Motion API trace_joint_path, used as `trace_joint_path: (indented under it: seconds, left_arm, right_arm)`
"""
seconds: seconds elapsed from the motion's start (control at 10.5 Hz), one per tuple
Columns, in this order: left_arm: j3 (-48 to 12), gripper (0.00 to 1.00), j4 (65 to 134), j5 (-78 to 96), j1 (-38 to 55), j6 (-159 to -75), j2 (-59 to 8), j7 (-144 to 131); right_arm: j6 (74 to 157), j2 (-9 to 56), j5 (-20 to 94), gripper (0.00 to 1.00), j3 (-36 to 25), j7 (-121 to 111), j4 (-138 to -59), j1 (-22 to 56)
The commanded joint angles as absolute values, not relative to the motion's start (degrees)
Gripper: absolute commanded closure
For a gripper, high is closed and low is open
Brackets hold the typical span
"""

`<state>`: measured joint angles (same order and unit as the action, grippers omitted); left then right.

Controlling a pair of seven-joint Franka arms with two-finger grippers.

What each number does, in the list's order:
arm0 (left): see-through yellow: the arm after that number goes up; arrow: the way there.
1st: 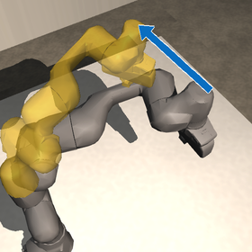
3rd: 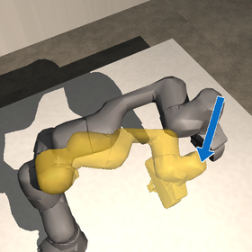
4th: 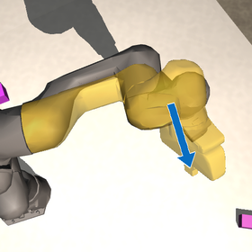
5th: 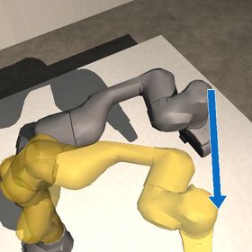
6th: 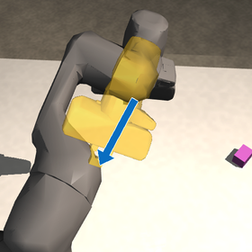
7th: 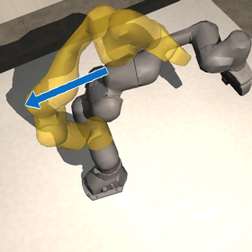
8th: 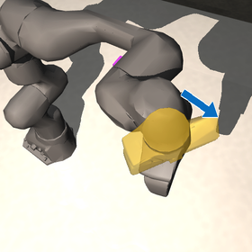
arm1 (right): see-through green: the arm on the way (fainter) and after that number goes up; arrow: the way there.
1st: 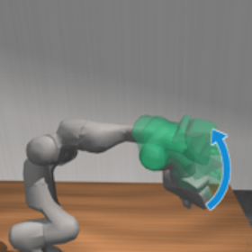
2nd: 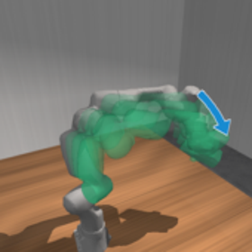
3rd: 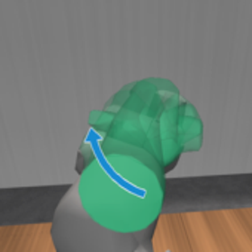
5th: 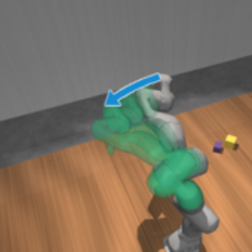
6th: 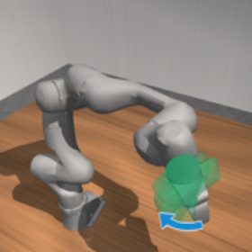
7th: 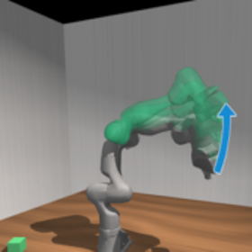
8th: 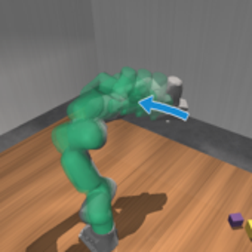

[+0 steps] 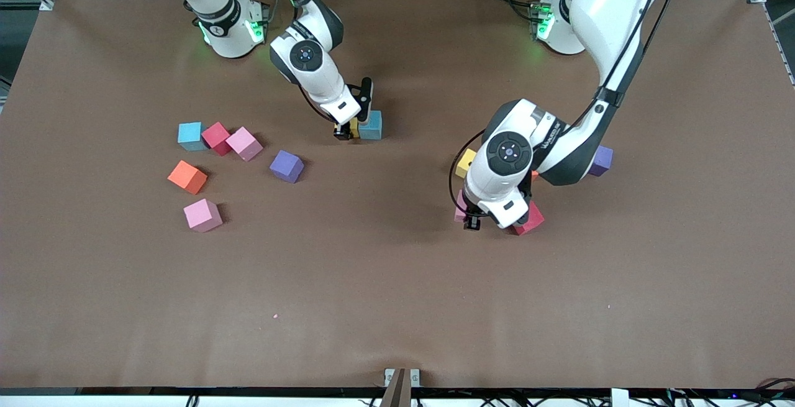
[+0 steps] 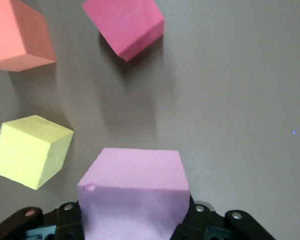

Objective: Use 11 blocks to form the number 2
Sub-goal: 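Set the yellow cube beside cyan, open the right gripper while left lifts pink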

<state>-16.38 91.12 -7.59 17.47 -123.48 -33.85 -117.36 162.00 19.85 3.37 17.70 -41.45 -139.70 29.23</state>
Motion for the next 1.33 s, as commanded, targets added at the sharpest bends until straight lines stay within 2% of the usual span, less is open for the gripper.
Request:
trace_joint_path:
  seconds: [0.0, 0.19, 0.67, 0.95, 1.24]
  left_arm:
    - [-16.96, 0.59, 98.51, -4.23, 15.65, -123.05, -26.12, -118.65]
    - [-17.66, 0.58, 101.59, -1.50, 15.82, -123.57, -24.00, -118.83]
    - [-20.21, 0.57, 106.16, -1.40, 19.33, -127.79, -24.43, -126.29]
    - [-20.21, 0.57, 106.35, -1.76, 20.04, -128.06, -24.70, -127.00]
    - [-20.13, 0.57, 106.44, -2.20, 19.78, -128.14, -25.66, -127.00]
  right_arm:
    - [162.25, 21.45, 3.16, 0.00, 17.84, -40.52, -138.60, 29.18]
    - [160.76, 20.48, 3.16, 0.00, 17.93, -40.52, -138.60, 29.01]
    - [152.52, 14.34, 3.16, 0.00, 18.19, -40.52, -138.26, 28.30]
    - [146.36, 10.47, 3.25, 0.00, 18.37, -40.08, -137.99, 27.34]
    - [138.02, 6.51, 3.43, 0.00, 17.76, -39.37, -136.33, 22.87]
